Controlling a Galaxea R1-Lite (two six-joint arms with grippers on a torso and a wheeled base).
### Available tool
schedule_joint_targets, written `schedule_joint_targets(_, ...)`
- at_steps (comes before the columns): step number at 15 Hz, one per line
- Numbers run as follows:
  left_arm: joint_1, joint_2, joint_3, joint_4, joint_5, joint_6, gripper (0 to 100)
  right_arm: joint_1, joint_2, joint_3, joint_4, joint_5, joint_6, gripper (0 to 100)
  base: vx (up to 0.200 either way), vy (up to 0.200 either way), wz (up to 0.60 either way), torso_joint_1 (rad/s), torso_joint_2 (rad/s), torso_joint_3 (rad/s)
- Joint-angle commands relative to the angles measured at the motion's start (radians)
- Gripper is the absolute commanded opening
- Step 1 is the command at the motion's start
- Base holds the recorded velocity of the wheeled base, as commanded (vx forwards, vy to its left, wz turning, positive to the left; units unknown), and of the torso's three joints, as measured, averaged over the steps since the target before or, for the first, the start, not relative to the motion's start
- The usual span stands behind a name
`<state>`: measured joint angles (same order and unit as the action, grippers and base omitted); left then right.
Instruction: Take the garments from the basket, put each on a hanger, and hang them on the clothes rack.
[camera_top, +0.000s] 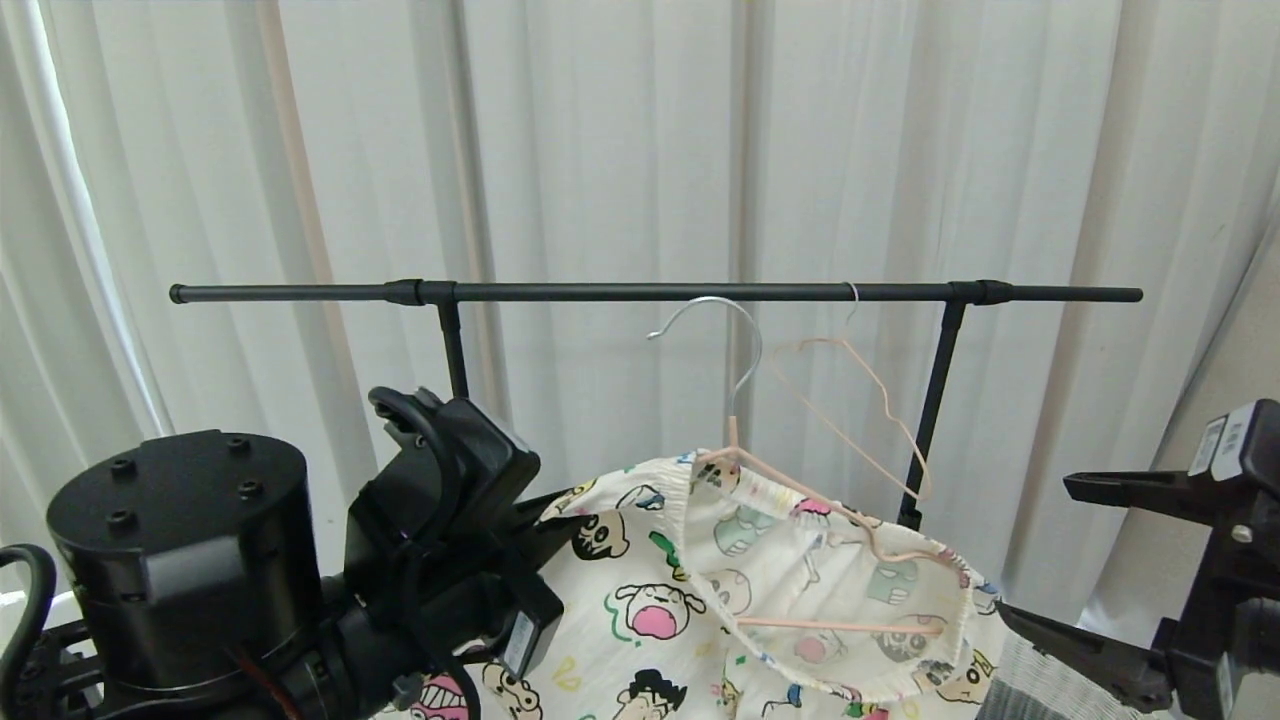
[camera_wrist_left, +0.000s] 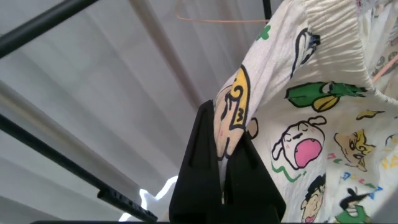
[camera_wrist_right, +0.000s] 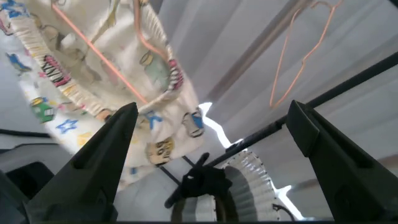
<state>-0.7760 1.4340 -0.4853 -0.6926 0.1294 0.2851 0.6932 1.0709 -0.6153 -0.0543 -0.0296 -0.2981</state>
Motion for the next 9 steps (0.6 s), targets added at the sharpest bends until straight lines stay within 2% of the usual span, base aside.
schedule_joint_targets(1,-0.020,-0.006,0.005,-0.001,-0.005,-0.001,0,0.016,-0.025,0.000,-0.001,0.030,-0.009,100,0.000,0.000,0.00,0.000,0.00,0.000)
schedule_joint_targets(2,-0.045,-0.020,0.007,-0.001,-0.007,0.000,0,0.032,-0.025,-0.015,0.001,0.100,-0.012,100,0.000,0.000,0.00,0.000,0.00,0.000)
schedule_joint_targets(5,-0.115,-0.053,0.047,-0.001,-0.007,0.002,0,0.094,0.009,-0.040,0.008,0.134,-0.012,100,0.000,0.000,0.00,0.000,0.00,0.000)
schedule_joint_targets(9,-0.203,-0.063,0.050,-0.002,-0.007,0.006,0,0.131,0.075,-0.066,0.057,0.246,-0.004,100,0.000,0.000,0.00,0.000,0.00,0.000)
